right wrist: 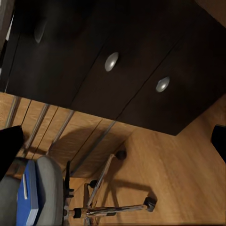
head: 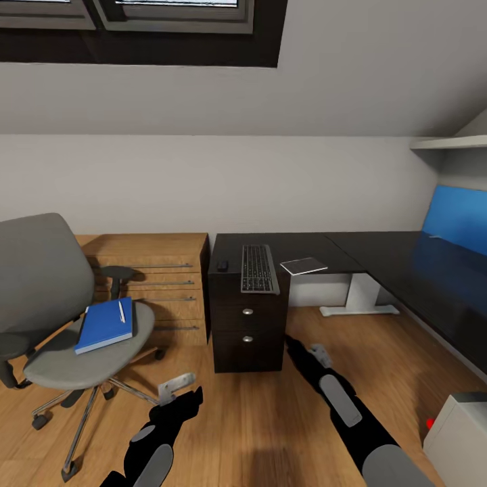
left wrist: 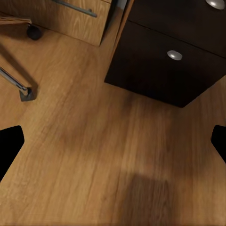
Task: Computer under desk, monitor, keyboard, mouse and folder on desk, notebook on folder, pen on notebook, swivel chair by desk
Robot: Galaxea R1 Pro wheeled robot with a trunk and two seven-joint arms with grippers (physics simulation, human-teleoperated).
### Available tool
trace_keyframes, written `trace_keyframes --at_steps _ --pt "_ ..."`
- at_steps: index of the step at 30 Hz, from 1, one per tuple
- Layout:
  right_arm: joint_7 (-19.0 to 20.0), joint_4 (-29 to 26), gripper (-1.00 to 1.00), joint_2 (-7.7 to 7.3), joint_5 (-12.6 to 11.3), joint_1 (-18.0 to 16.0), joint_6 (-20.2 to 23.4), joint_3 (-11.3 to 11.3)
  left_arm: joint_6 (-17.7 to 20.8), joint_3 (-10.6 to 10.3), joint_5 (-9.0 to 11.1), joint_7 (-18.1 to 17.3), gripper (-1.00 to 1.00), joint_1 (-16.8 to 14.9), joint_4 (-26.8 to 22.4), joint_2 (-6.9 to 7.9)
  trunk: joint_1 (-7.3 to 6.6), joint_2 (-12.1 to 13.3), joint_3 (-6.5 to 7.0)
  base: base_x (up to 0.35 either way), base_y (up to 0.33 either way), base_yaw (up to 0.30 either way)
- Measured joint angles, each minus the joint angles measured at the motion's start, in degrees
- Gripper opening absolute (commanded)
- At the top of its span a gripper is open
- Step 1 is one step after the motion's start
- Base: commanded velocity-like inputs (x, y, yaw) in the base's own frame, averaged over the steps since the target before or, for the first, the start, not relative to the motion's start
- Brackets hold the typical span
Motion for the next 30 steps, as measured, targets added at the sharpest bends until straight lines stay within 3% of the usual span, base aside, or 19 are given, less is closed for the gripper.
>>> trace_keyframes --at_steps 4,14,30 --pt "0.13 -0.06 1.0 0.51 -0.81 0.0 0.04 -0.3 0.01 -0.04 -0.03 -0.04 1.0 0.0 0.01 0.01 -0.02 0.0 0.0 0.132 0.09 0.0" --pt "0.3 -0.61 1.0 0.21 -7.27 0.0 0.36 -0.42 0.01 -0.05 -0.08 -0.07 1.0 0.0 0.02 0.01 -0.02 0.0 0.0 0.202 0.13 0.0" --pt "0.32 -2.96 1.0 0.21 -8.06 0.0 0.32 -0.23 0.0 -0.05 -0.04 -0.07 1.0 0.0 0.03 0.02 0.0 0.0 0.0 0.04 0.006 0.0"
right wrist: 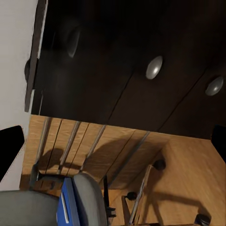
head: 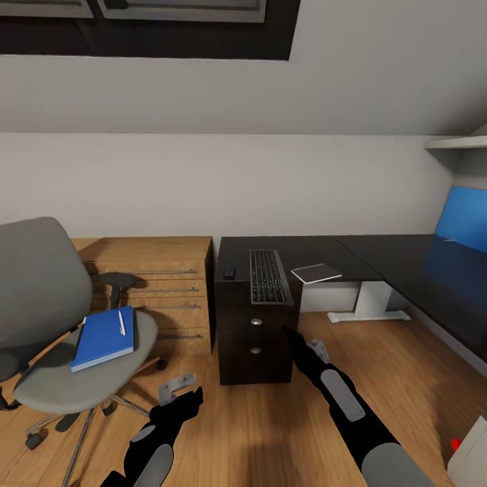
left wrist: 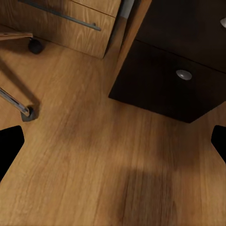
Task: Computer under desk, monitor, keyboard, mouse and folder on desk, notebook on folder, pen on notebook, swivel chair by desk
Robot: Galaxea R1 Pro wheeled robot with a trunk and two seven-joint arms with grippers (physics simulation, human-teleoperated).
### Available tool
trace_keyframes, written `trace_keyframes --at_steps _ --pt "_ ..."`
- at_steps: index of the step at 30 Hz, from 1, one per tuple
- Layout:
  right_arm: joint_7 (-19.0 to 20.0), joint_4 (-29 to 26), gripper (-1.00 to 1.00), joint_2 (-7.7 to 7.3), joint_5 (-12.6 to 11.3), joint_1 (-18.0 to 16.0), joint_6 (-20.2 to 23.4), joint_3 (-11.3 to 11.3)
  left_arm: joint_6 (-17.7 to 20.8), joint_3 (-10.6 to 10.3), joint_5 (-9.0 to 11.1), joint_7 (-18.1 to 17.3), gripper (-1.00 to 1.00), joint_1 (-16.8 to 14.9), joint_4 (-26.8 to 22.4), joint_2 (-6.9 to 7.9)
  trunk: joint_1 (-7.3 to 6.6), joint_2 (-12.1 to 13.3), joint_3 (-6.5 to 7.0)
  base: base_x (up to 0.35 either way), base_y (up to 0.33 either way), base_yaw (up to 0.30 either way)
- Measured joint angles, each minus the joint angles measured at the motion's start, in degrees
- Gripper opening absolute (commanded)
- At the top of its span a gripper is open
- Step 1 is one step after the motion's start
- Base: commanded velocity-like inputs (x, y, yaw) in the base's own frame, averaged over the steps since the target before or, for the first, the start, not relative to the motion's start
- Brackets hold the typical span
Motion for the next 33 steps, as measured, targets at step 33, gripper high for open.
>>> trace_keyframes --at_steps 33 --pt "9.92 1.08 1.0 -0.07 -4.21 0.45 1.55 0.07 0.0 -0.26 -0.13 0.0 1.0 0.0 0.0 0.0 -0.02 0.0 0.0 0.061 0.0 0.0"
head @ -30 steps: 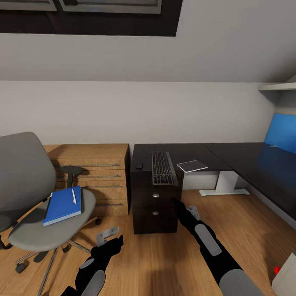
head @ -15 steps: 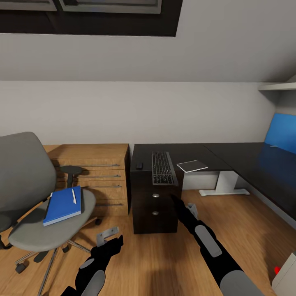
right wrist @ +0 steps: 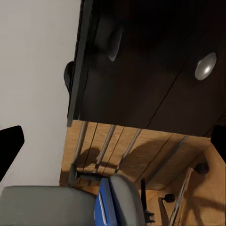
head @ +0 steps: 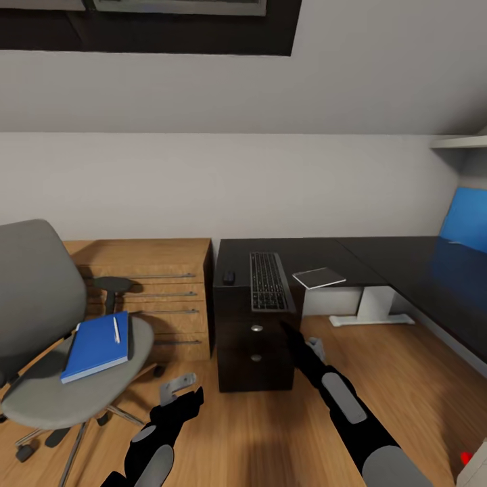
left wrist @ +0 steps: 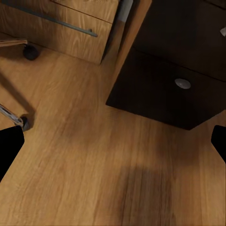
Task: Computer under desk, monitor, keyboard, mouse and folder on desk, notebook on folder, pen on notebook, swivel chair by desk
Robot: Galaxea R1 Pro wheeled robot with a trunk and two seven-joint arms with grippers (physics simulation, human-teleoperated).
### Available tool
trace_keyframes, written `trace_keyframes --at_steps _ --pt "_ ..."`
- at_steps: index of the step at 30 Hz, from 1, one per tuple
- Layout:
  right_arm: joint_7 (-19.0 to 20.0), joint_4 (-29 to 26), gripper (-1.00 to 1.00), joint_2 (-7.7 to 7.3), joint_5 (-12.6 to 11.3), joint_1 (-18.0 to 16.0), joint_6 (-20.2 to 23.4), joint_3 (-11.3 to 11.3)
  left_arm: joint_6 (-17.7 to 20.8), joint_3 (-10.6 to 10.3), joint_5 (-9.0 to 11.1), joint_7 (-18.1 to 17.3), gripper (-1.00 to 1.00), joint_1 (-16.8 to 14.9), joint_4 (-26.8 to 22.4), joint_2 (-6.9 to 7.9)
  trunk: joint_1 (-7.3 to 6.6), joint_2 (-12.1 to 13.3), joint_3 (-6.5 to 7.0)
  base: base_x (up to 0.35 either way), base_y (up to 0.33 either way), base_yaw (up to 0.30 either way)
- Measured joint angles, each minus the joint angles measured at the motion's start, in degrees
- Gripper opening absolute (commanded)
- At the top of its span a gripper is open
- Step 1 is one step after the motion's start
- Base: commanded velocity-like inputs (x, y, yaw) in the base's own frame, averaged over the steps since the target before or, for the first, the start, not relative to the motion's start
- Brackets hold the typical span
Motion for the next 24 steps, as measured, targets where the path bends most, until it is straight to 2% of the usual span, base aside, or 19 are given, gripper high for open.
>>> trace_keyframes --at_steps 3,5,8,12,20,24 --pt "0.02 0.01 1.0 -0.02 -2.07 0.0 3.32 -0.04 0.0 -0.14 0.01 -0.04 1.0 0.0 0.0 0.0 0.0 0.0 0.0 0.204 0.0 0.0" --pt "0.02 -0.03 1.0 -0.22 -5.0 0.0 6.86 -0.11 0.0 -0.48 0.05 -0.07 1.0 0.0 0.06 0.0 0.01 0.0 0.0 0.067 0.0 0.0" --pt "0.01 -0.04 1.0 -0.63 -6.98 0.0 8.15 -0.13 0.0 -0.67 0.05 -0.08 1.0 0.0 0.07 0.0 0.02 0.0 0.0 0.034 0.0 0.0" --pt "-0.01 -0.06 1.0 -0.88 -8.1 0.0 8.74 -0.13 0.0 -0.75 0.06 -0.09 1.0 0.0 0.08 0.0 0.02 0.0 0.0 0.02 0.0 0.0" --pt "-0.01 -0.07 1.0 -0.98 -8.5 0.0 8.94 -0.13 0.0 -0.86 0.02 -0.09 1.0 0.0 0.08 -0.01 0.02 0.0 0.0 0.007 0.0 0.0" --pt "0.0 -0.08 1.0 -0.99 -8.45 0.0 8.74 -0.14 0.0 -0.88 0.04 -0.09 1.0 0.0 0.08 0.0 -0.85 1.59 0.71 0.001 0.0 0.0"
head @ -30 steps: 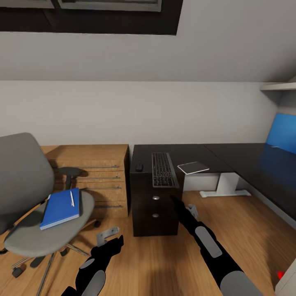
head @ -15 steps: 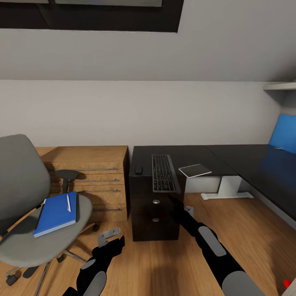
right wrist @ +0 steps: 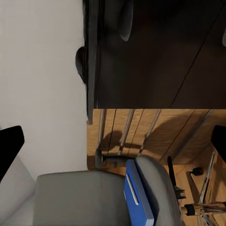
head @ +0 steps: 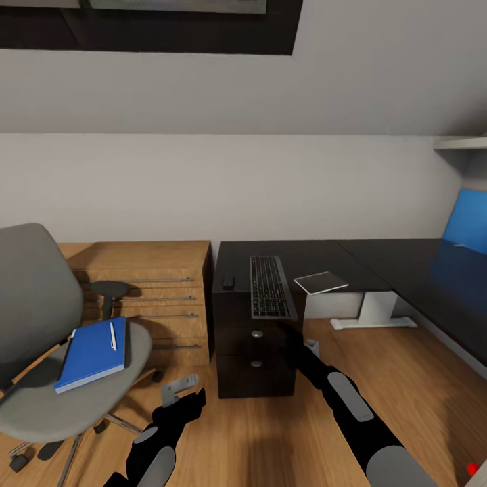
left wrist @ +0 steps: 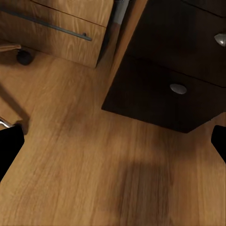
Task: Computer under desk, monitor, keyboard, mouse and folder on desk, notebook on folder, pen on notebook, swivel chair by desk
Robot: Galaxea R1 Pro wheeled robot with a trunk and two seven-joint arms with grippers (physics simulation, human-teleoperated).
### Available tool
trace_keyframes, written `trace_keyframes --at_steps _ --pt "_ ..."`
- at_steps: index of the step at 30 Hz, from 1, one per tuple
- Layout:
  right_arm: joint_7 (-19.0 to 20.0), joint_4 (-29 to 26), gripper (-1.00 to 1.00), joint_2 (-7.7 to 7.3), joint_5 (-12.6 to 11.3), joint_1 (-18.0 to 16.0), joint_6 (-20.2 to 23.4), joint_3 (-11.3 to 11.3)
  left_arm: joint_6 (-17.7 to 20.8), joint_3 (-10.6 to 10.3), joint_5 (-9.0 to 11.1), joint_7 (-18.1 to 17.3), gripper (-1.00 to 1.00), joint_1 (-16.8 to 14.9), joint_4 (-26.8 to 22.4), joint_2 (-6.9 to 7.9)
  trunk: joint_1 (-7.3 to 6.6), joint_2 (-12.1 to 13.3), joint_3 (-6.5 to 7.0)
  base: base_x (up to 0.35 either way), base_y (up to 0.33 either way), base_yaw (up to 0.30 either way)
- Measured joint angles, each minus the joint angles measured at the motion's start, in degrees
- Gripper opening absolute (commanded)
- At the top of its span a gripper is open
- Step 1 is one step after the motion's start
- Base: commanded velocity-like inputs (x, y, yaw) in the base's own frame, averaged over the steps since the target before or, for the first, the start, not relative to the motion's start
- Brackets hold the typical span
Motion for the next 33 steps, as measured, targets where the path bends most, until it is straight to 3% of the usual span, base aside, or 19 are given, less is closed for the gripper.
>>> trace_keyframes --at_steps 14,33 --pt "0.27 0.05 1.0 0.25 0.37 0.0 -0.86 0.14 0.0 -0.01 -0.03 -0.05 1.0 0.0 0.0 -0.06 -3.1 5.61 2.52 0.065 0.0 0.0" --pt "-0.15 3.52 1.0 0.1 0.42 0.0 -5.16 -0.19 -0.04 -0.01 -0.07 -0.09 1.0 0.0 0.0 0.0 -3.09 5.63 2.52 0.08 0.0 0.0"
